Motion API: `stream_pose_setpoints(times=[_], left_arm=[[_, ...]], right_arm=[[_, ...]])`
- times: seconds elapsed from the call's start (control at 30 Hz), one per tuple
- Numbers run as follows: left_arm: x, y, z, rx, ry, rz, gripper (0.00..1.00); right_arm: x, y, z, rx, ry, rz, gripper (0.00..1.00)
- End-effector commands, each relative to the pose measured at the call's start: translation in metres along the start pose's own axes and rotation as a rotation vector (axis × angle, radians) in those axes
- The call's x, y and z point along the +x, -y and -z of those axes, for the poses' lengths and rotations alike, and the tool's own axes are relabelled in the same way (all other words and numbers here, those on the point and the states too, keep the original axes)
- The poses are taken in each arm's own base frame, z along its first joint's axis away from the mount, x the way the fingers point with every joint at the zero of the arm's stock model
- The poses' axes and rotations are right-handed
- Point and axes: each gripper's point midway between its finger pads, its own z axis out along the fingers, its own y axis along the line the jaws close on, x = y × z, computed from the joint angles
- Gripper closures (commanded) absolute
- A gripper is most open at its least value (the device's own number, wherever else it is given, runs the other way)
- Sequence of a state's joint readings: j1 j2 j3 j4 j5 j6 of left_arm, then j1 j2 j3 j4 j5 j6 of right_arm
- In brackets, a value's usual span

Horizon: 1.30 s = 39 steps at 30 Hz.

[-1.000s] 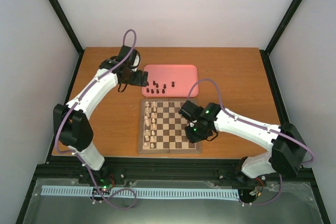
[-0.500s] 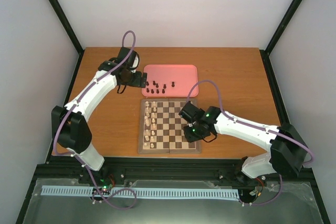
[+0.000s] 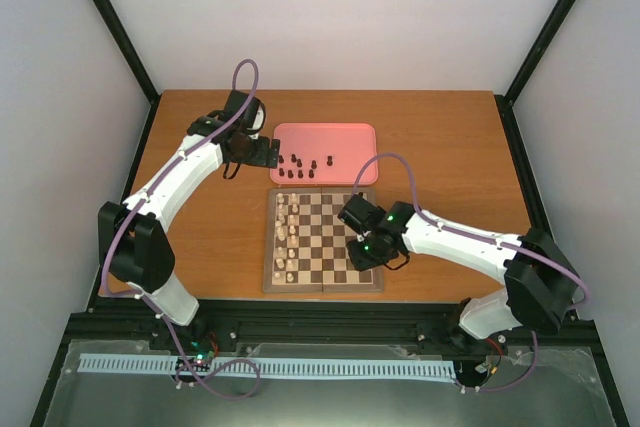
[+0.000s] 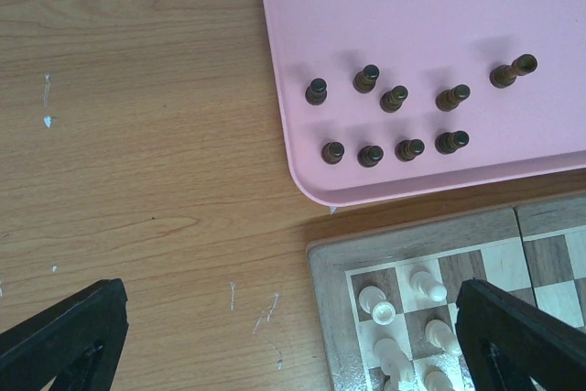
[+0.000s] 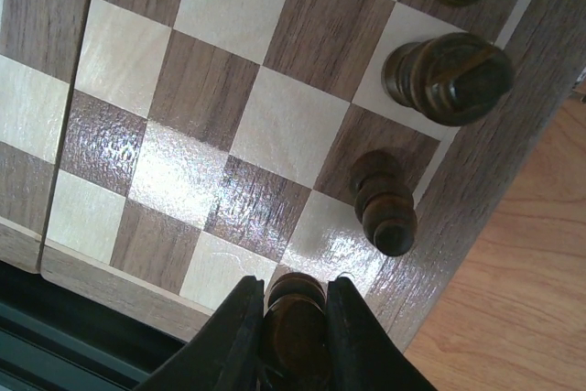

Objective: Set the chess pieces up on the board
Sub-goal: Place the chess piece on the chessboard.

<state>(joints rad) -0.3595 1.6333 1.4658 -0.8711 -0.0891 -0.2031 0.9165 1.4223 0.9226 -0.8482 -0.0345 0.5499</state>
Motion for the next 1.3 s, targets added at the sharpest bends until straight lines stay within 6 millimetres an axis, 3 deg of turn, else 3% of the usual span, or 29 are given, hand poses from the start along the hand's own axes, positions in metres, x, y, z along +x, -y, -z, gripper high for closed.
stream_pose_setpoints(times=[0.0,1.27], left_arm=[[-0.006,0.001,0.01,0.0,0.04,-0.017,0.0],[-0.008,0.002,0.006,-0.003,0.034,-0.022,0.0]], right_arm=[[-0.001,0.003,-0.005,0.009,-0.006,0.002,0.86],[-0.011,0.011,-0.018,0.047,-0.041,0.016,0.83]])
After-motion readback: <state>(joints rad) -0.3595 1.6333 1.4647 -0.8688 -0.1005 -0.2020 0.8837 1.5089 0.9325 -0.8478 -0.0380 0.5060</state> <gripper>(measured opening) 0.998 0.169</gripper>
